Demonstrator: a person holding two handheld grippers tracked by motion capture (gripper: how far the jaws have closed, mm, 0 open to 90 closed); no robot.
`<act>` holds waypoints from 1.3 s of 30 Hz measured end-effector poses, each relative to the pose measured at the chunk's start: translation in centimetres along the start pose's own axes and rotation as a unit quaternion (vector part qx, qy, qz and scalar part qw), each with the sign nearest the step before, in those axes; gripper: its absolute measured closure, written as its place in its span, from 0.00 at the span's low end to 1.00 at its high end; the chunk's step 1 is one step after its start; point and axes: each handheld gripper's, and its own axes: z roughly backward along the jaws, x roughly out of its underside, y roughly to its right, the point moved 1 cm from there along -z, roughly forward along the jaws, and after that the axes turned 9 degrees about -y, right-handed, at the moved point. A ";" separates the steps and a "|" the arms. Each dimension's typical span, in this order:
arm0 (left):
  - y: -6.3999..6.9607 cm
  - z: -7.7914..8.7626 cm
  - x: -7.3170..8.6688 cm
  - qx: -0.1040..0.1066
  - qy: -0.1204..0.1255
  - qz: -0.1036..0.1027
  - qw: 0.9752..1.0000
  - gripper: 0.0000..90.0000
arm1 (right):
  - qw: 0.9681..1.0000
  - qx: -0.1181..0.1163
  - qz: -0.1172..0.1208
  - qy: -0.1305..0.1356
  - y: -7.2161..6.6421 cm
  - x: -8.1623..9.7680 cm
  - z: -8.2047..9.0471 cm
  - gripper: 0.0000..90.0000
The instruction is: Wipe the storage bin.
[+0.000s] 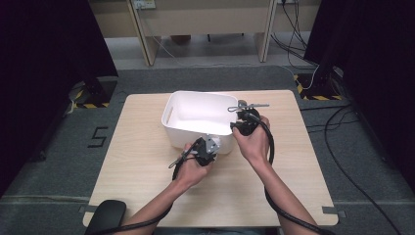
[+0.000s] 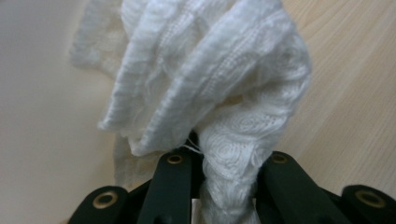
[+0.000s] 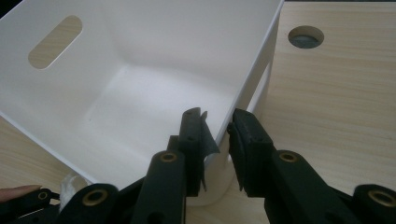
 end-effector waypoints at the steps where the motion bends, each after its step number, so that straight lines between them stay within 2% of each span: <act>1: 0.0 0.0 0.0 -0.001 0.001 -0.001 1.000 0.88 | 1.000 0.000 0.000 0.000 0.0 0.0 0.0 0.83; 18: 0.4 0.3 -0.5 0.005 0.008 -0.001 1.000 0.88 | 1.000 -0.001 0.001 0.000 0.0 0.0 0.0 0.84; 39: -0.1 2.2 -1.6 0.003 0.034 0.006 0.999 0.88 | 1.000 -0.003 -0.005 0.000 0.1 0.0 0.0 0.84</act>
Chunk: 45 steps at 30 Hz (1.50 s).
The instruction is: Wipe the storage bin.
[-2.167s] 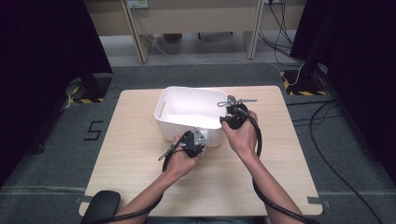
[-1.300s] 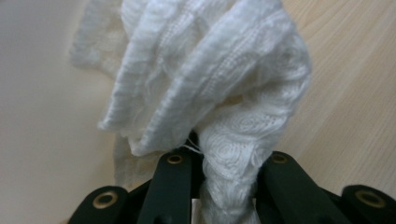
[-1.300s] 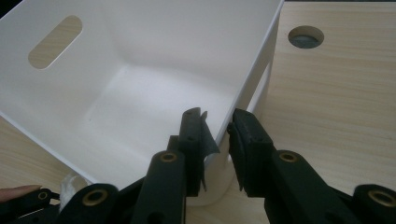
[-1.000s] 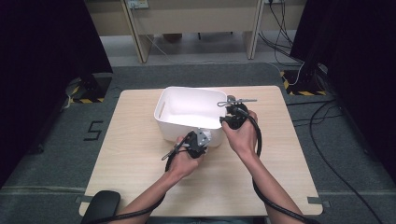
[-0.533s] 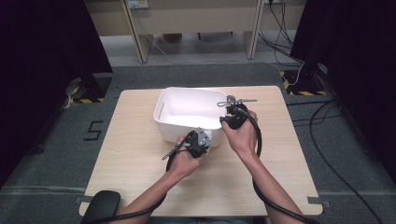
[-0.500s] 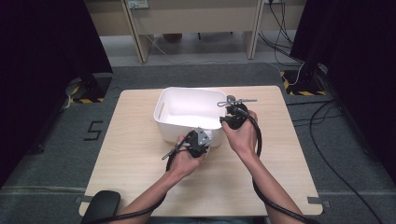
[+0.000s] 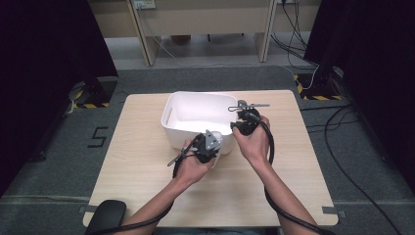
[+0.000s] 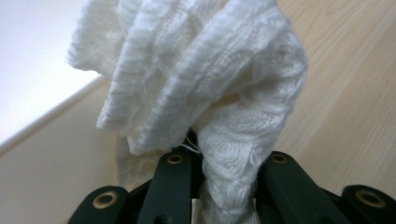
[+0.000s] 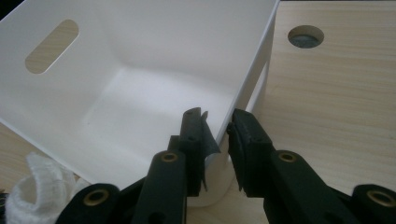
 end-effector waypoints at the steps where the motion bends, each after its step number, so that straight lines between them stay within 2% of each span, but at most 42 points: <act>1: 0.0 0.1 -0.1 0.001 0.001 0.000 1.000 0.88 | 1.000 0.000 0.002 0.001 0.0 0.0 0.0 0.84; 5: -0.1 0.3 -0.3 -0.001 0.000 -0.006 1.000 0.88 | 1.000 0.000 -0.001 0.000 0.0 0.0 0.0 0.84; 18: 0.2 0.3 -0.7 0.000 0.003 -0.002 1.000 0.88 | 1.000 0.001 -0.006 0.002 0.0 -0.1 -0.1 0.84; 21: 0.3 0.3 -0.8 0.000 -0.002 -0.010 1.000 0.88 | 1.000 0.002 -0.008 0.001 0.0 -0.1 -0.1 0.84; 32: 0.5 0.2 -1.1 0.002 0.000 -0.012 1.000 0.88 | 1.000 0.003 -0.008 0.002 0.0 -0.1 -0.1 0.84; 45: 0.9 -0.7 -0.8 0.003 -0.010 -0.016 1.000 0.88 | 1.000 0.002 -0.007 0.003 0.0 0.0 -0.1 0.84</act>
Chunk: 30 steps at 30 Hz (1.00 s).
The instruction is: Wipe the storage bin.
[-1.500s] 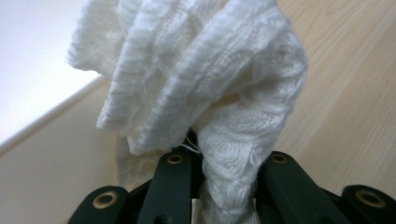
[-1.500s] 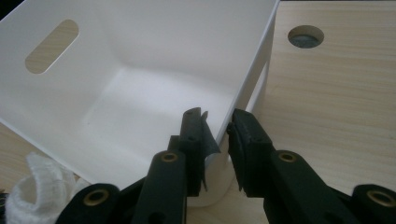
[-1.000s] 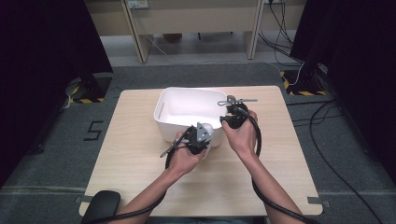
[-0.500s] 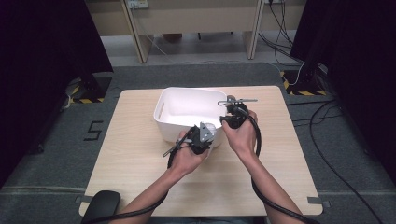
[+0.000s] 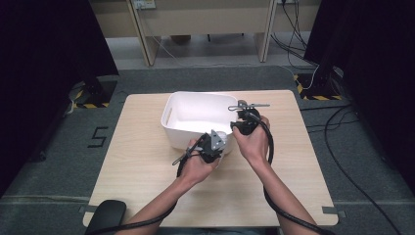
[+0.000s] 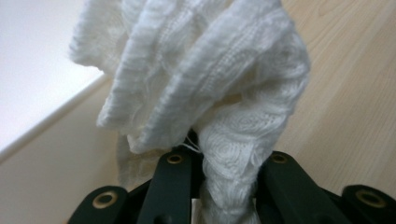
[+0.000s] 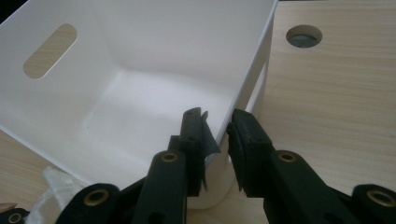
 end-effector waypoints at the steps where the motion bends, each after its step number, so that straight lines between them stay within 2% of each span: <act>1: 0.0 0.0 0.0 0.000 -0.001 -0.001 1.000 0.88 | 1.000 0.000 -0.001 0.000 0.0 0.0 0.0 0.84; 30: 1.1 -2.5 0.8 0.005 -0.028 -0.013 1.000 0.88 | 1.000 0.000 0.001 0.001 0.0 0.0 0.0 0.84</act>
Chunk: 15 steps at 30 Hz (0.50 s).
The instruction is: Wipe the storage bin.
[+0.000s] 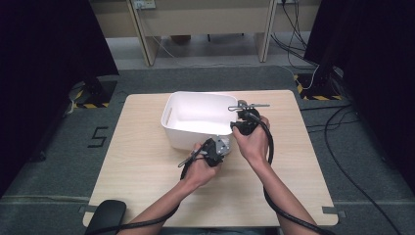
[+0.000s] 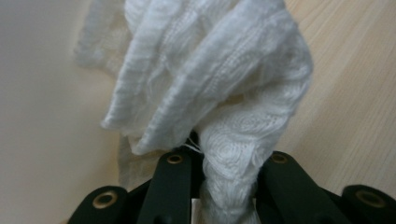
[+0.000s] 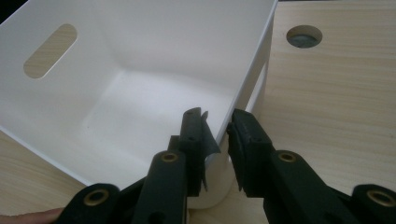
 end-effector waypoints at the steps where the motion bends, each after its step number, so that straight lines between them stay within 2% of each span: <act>1: 0.1 0.0 0.0 0.000 -0.001 -0.001 1.000 0.88 | 1.000 0.000 -0.001 0.000 0.0 0.0 0.0 0.84; 15: 0.7 -0.1 -0.8 0.005 0.003 -0.008 1.000 0.88 | 1.000 0.005 0.000 0.000 -0.1 0.0 0.0 0.84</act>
